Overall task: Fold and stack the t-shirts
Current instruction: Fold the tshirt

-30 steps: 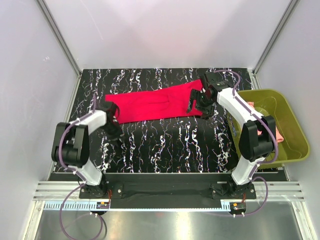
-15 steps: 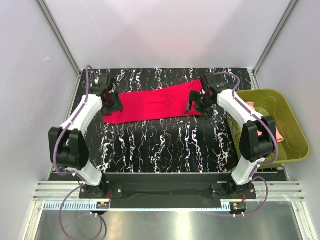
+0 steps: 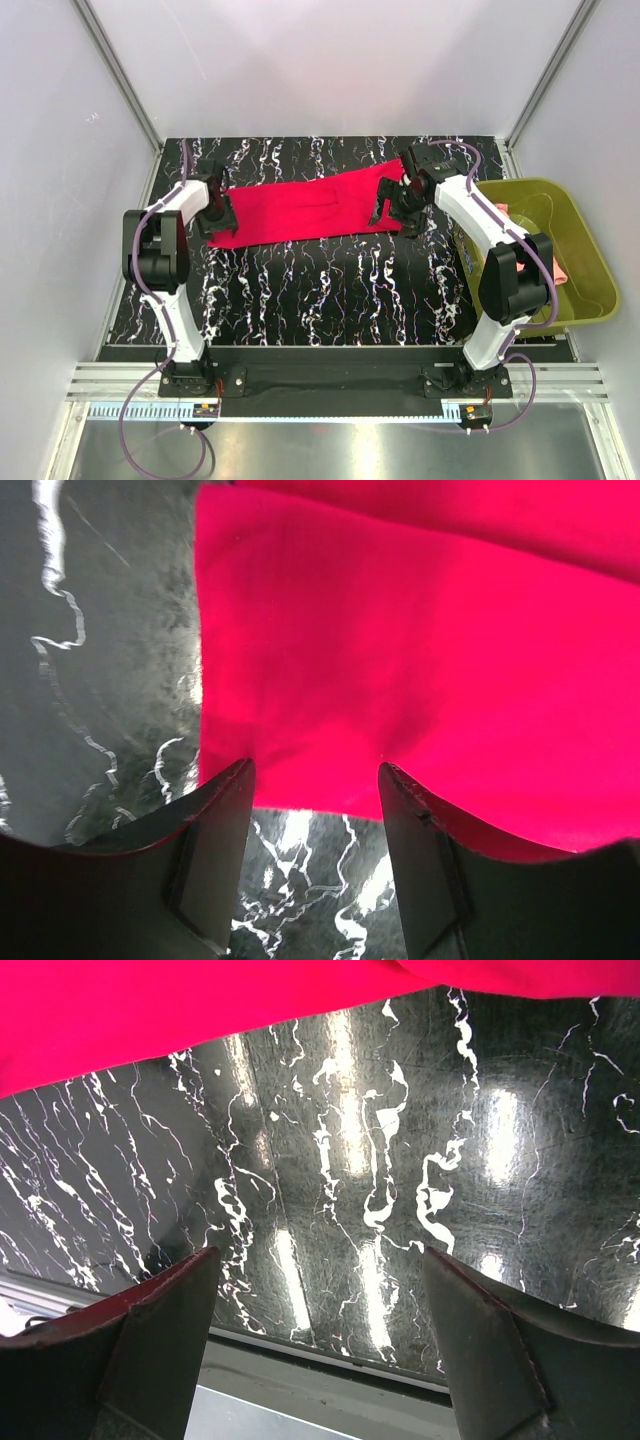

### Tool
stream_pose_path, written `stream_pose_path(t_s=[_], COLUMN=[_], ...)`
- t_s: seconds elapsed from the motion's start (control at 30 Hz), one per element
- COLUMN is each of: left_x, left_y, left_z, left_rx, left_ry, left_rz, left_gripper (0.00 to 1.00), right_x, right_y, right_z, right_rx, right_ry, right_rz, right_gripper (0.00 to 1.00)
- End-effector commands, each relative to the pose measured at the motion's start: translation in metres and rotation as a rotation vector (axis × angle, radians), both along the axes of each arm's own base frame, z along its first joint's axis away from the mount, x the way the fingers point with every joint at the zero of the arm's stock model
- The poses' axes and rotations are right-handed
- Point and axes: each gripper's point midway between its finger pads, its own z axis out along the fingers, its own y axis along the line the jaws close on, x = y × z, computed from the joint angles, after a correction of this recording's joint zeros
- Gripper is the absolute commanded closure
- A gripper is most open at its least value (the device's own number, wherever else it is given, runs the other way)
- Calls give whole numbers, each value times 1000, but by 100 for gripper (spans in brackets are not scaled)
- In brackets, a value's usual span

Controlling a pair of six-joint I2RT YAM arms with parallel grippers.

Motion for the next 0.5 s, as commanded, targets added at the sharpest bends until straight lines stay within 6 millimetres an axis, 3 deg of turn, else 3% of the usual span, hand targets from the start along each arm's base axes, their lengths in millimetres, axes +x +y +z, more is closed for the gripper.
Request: stream_pose_path(t_s=[0.0,0.13,0.17,0.23,0.27,0.33,0.37,0.47], left_x=[-7,-47,-69,-84,-107,-133,-158,-187], left_y=[7,-8,-19,-29,-39,-61,-71,-97], left_z=[-15,-36,-45,-40,-48,-46,-53,-48], left_rx=[39,-26,-57,-73,-70,-99,-130,-133], left_ry=[48,183,228,208,253,285,339,328], left_rz=[73,136,145,148,147,134,129,92], left_gripper=[43,49,49,49,49,49,49,49], right_x=[-5,-12,-14,-18,-20,-29,-31,-37], right_y=[6,11,12,11,9,5,3,-2], right_z=[8,7,10,7,6,5,6,11], right_rx=[28,69,77,72,67,40,36,28], right_ry=[-13,-19,-32,-34,-29,6,8,-23], right_rz=[29,45,52,74,76,95,97,108], right_gripper=[11,11,10,10,10,9,9,8])
